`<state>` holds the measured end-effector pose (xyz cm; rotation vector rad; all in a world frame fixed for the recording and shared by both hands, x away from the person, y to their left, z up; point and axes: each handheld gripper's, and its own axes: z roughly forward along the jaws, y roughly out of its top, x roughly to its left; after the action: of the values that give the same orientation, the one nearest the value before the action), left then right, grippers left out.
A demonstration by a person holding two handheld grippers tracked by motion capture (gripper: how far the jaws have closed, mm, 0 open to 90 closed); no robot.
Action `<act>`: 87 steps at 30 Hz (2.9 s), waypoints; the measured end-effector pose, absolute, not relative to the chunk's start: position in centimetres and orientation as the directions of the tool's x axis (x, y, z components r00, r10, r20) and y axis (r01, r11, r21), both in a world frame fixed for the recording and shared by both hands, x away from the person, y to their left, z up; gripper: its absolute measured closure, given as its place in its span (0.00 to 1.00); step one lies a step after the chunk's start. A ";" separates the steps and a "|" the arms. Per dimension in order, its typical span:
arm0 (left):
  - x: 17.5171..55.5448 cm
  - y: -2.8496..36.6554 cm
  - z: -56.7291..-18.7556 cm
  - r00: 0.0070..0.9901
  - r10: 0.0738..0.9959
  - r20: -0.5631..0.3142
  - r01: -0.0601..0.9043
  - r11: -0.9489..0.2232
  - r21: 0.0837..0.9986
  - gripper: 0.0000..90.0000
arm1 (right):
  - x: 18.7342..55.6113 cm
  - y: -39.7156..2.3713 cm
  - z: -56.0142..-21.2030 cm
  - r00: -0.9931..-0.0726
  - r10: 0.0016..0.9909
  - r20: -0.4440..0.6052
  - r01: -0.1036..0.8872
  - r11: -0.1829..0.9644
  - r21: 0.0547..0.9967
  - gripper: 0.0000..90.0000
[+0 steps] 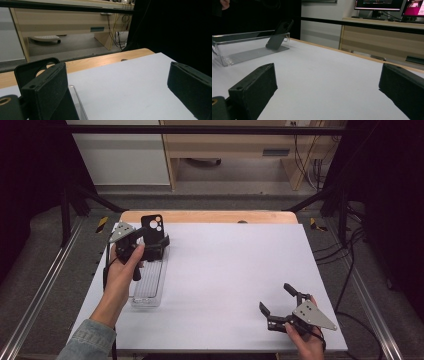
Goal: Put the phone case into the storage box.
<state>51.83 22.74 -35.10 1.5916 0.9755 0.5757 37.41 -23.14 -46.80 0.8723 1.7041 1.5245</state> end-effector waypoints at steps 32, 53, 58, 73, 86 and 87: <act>48.3 24.0 -32.3 0.564 0.822 -0.076 0.199 -0.046 0.979 0.02 | 37.4 -23.1 -46.9 -0.542 0.839 -0.051 0.045 0.089 0.995 0.02; 46.4 25.6 -31.7 0.547 0.837 -0.025 0.140 -0.062 0.988 0.02 | 37.4 -23.1 -46.9 -0.542 0.839 -0.050 0.048 0.091 0.995 0.02; 46.0 25.9 -31.8 0.546 0.837 -0.020 0.135 -0.065 0.989 0.02 | 37.4 -23.1 -46.9 -0.543 0.838 -0.052 0.047 0.092 0.995 0.02; 45.0 26.8 -32.6 0.543 0.840 0.008 0.102 -0.076 0.992 0.01 | 37.4 -23.1 -46.9 -0.543 0.838 -0.052 0.049 0.093 0.994 0.02; 44.1 27.6 -33.6 0.530 0.848 0.006 0.091 -0.064 0.994 0.01 | 37.4 -23.1 -46.9 -0.543 0.838 -0.052 0.049 0.093 0.994 0.02; 44.1 27.6 -33.7 0.530 0.848 0.004 0.090 -0.061 0.994 0.01 | 37.4 -23.1 -46.9 -0.543 0.838 -0.052 0.049 0.094 0.994 0.02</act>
<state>44.08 27.55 -33.68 1.5214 0.8399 0.7592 37.38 -23.07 -46.94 0.8791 1.7122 1.5169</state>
